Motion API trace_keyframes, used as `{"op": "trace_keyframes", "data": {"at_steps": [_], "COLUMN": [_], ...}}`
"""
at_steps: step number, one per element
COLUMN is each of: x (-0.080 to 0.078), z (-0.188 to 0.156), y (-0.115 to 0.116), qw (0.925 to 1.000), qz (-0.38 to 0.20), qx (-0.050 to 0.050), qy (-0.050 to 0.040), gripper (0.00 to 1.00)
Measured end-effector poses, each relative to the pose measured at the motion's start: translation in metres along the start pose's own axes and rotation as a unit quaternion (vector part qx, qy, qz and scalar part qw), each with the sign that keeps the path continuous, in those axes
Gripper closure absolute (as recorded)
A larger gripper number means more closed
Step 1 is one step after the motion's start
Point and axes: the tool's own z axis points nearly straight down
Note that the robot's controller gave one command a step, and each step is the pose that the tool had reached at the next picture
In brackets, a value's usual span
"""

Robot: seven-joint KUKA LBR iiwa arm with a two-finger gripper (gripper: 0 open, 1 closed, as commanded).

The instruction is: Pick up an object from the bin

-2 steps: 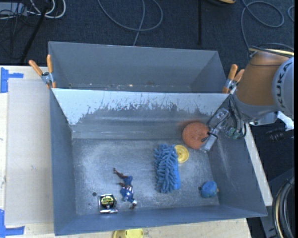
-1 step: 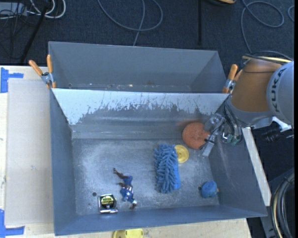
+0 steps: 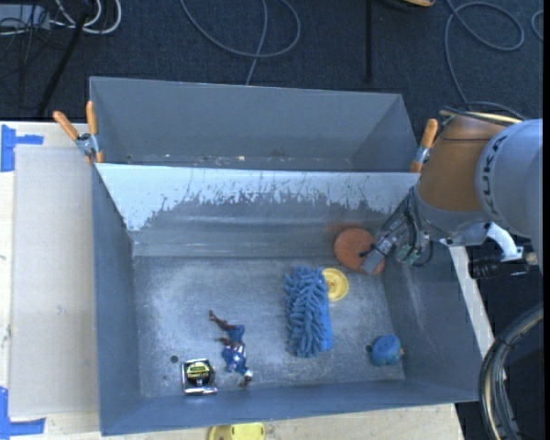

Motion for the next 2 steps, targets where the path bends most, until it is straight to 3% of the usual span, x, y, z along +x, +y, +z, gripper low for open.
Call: {"op": "trace_keyframes", "data": {"at_steps": [2], "x": [0.0004], "z": [-0.0033], "y": [-0.0002], "qw": [1.0000], "qz": [0.000], "qx": [0.001], "qy": [0.0011], "gripper": [1.00]}}
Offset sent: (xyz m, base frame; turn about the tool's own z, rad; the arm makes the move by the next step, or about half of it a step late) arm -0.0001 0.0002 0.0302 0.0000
